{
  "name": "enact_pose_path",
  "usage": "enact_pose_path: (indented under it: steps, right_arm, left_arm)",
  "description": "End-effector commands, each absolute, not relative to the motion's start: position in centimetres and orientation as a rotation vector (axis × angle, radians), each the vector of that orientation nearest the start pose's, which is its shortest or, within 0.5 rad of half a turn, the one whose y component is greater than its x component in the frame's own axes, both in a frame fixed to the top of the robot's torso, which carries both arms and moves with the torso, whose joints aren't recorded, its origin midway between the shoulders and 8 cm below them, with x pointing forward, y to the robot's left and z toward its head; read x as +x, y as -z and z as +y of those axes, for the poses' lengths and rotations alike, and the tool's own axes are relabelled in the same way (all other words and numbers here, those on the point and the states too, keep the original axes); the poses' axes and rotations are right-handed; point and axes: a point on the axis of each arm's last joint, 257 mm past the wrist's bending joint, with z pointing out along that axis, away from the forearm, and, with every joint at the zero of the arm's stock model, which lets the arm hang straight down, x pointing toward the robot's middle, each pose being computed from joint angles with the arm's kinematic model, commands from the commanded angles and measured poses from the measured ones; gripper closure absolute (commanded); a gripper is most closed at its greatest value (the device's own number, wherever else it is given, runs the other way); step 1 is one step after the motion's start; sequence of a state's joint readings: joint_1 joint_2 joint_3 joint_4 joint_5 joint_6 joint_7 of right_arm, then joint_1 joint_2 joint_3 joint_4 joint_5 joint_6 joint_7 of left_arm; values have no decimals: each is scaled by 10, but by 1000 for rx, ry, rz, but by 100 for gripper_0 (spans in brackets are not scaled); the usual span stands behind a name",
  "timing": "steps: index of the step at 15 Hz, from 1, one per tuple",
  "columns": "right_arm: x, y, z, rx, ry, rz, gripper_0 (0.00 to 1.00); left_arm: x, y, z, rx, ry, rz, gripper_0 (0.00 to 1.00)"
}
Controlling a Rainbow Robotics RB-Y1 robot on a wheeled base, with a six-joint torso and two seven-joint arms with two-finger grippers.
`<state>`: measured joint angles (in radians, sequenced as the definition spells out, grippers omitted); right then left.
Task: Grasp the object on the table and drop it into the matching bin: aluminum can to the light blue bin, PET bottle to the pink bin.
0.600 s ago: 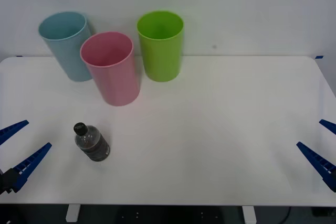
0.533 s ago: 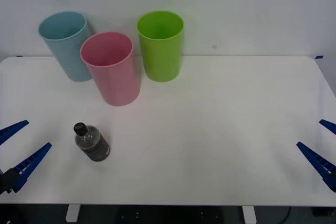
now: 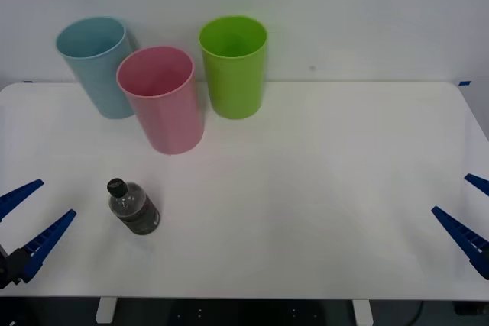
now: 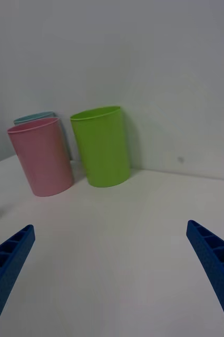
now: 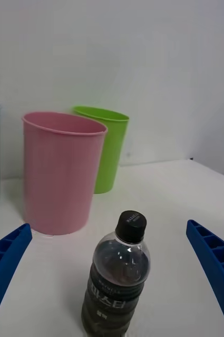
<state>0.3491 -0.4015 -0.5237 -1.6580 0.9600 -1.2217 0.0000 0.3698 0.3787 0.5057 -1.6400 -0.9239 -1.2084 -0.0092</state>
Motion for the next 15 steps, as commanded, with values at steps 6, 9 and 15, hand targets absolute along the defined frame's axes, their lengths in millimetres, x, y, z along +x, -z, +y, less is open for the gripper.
enact_pose_path:
  steps: [6,9,15]
  right_arm:
    - [342,169,-330,-465,-567,1441,0]
    - [342,169,-330,-465,-567,1441,0]
    - [342,169,-330,-465,-567,1441,0]
  left_arm:
    - [343,231,328,470,491,1542,0]
    - [350,257,324,509,446,1550,0]
    - [364,292,306,539,444,1570,0]
